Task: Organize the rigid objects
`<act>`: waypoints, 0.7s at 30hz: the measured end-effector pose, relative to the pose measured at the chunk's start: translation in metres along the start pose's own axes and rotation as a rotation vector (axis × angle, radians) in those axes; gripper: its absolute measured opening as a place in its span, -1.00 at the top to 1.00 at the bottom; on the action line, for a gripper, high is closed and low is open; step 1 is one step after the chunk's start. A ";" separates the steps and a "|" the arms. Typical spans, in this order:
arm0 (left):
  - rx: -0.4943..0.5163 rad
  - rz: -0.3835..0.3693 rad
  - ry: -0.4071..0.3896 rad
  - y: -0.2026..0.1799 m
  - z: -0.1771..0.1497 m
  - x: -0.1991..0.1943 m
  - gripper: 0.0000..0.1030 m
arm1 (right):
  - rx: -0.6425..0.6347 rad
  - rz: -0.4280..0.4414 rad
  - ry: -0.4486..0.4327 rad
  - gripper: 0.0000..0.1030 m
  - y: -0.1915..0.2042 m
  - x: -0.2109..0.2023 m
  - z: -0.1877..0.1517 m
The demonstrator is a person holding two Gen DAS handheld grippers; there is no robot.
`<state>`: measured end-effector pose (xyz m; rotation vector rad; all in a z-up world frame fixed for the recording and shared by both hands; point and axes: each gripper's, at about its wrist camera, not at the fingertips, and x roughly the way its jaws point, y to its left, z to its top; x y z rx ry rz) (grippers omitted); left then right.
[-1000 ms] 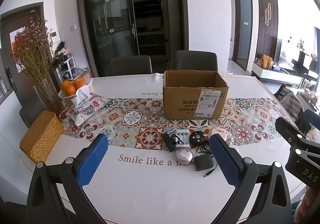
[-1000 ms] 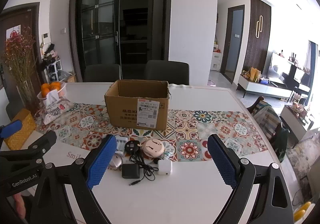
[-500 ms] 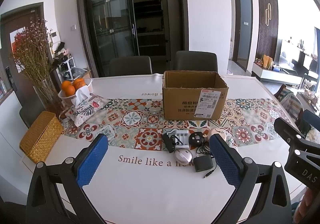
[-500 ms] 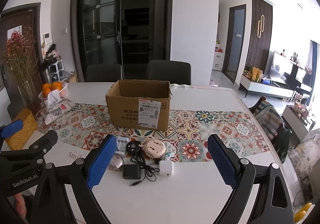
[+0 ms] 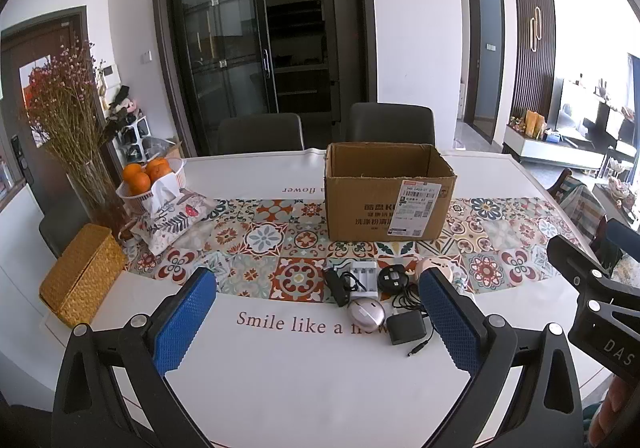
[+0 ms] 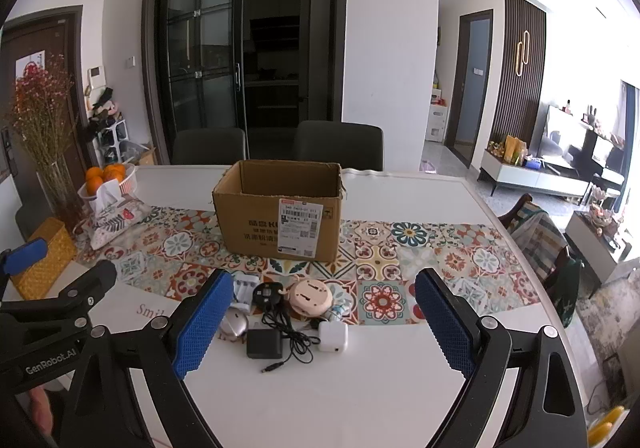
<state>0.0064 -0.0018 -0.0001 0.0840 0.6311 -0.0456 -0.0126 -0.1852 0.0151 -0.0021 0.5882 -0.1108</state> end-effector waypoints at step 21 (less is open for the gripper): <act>0.002 -0.003 0.001 -0.004 0.006 0.000 -1.00 | -0.003 0.007 0.001 -0.80 0.001 0.000 0.002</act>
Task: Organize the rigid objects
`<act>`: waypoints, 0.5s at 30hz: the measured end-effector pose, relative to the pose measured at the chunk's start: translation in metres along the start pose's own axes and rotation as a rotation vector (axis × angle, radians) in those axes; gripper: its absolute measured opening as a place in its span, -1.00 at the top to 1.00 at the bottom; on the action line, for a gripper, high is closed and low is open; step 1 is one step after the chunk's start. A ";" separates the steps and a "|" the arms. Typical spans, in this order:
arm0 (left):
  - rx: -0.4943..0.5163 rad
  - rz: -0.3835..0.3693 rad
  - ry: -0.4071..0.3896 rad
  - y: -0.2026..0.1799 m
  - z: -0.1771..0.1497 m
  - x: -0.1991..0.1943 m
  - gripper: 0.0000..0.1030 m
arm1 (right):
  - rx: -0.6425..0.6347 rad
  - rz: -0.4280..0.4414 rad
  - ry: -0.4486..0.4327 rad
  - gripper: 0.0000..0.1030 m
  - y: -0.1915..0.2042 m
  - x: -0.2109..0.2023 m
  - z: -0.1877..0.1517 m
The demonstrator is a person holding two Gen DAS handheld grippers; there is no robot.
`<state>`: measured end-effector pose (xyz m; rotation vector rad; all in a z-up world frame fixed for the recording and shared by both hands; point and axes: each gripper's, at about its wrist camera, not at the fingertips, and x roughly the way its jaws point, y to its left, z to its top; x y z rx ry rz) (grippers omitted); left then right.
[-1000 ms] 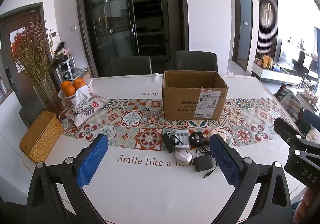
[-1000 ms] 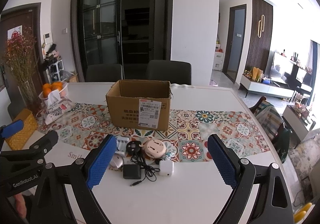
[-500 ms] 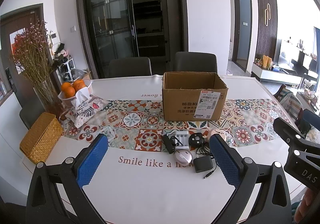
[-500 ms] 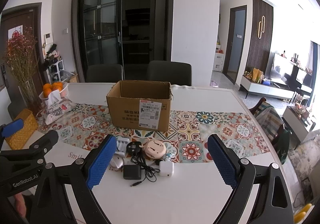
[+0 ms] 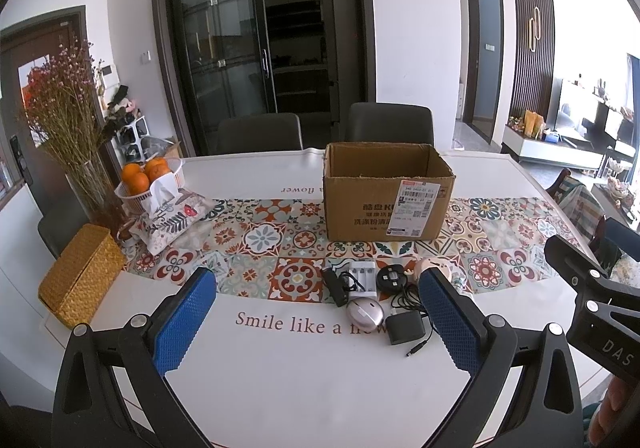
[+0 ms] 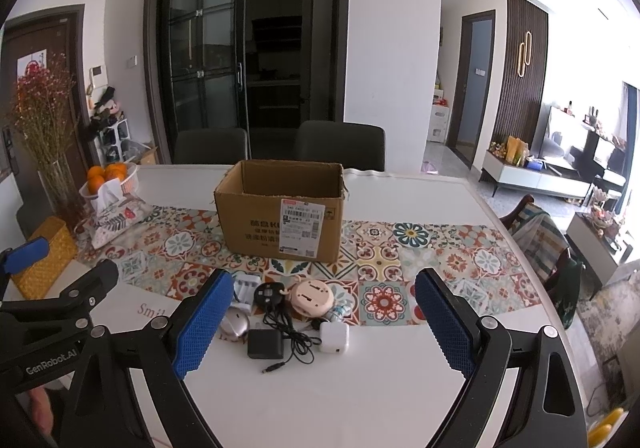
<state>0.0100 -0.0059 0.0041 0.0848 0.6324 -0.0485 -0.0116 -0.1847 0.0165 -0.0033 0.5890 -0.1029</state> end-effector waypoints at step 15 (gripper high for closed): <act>-0.003 -0.010 0.009 0.000 -0.005 0.003 -1.00 | -0.004 0.002 0.009 -0.80 0.001 0.003 -0.001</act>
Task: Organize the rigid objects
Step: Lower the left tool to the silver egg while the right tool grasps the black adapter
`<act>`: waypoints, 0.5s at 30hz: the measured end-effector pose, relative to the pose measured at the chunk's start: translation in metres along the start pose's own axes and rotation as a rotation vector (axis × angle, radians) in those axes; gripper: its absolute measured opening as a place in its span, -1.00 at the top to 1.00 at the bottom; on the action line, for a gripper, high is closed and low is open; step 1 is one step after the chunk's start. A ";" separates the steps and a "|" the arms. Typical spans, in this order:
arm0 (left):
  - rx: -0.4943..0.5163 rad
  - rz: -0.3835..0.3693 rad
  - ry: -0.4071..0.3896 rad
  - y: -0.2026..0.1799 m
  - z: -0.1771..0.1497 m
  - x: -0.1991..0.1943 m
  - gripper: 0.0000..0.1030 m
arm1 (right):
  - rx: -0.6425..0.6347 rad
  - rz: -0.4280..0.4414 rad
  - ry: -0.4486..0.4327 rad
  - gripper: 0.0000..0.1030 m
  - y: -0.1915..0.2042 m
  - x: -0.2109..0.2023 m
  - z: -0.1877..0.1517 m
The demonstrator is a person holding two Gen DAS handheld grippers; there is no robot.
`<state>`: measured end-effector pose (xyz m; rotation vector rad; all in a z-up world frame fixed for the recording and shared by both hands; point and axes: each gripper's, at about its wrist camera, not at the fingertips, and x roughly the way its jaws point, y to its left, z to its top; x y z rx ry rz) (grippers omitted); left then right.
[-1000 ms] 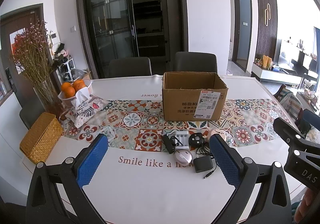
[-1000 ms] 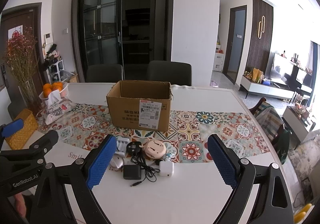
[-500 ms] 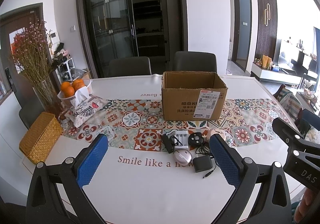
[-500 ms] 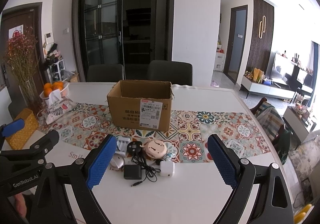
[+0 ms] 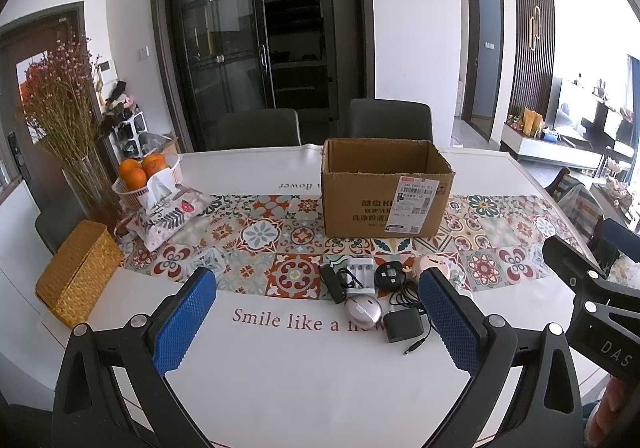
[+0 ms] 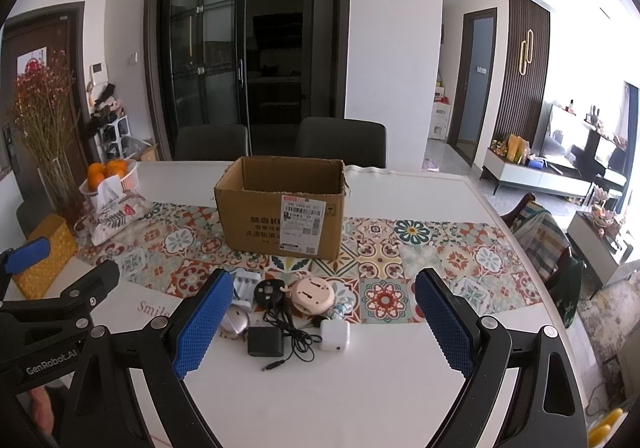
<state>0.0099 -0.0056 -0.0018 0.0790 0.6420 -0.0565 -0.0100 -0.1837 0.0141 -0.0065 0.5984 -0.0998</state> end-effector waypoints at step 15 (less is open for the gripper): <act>0.030 -0.023 0.153 0.004 -0.012 0.043 -1.00 | 0.002 0.080 0.175 -0.79 0.008 0.048 -0.014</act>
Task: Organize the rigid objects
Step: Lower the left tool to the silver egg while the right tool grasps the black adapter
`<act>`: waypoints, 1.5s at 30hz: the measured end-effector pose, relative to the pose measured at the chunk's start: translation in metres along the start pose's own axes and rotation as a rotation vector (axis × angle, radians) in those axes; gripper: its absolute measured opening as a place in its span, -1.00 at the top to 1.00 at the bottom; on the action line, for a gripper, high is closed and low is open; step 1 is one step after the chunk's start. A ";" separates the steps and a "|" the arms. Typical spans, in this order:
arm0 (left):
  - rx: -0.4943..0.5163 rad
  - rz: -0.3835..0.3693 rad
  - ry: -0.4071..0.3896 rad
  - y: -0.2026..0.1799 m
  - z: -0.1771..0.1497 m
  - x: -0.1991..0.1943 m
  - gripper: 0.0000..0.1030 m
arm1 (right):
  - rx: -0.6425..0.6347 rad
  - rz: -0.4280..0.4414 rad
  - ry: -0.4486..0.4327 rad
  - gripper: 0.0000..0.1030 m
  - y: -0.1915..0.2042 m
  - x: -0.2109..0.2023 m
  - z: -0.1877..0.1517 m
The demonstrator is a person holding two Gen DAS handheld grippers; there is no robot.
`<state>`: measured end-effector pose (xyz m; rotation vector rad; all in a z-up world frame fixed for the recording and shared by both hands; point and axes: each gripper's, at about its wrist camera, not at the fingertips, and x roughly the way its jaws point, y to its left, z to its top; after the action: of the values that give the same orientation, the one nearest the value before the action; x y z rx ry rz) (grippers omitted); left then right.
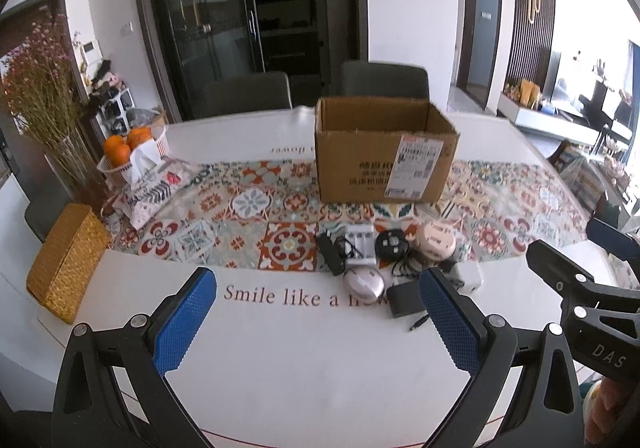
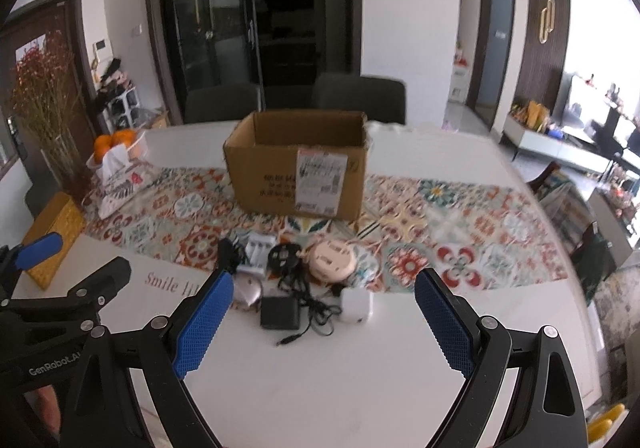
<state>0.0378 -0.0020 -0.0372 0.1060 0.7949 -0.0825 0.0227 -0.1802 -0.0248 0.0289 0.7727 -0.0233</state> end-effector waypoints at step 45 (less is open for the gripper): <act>0.069 -0.036 0.168 0.038 -0.065 0.167 -1.00 | -0.011 0.025 0.236 -0.17 0.056 0.188 -0.077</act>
<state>0.1129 0.0386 -0.1991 0.1658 0.9618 -0.1368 0.1053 -0.1240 -0.2108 0.0309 1.0086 0.0087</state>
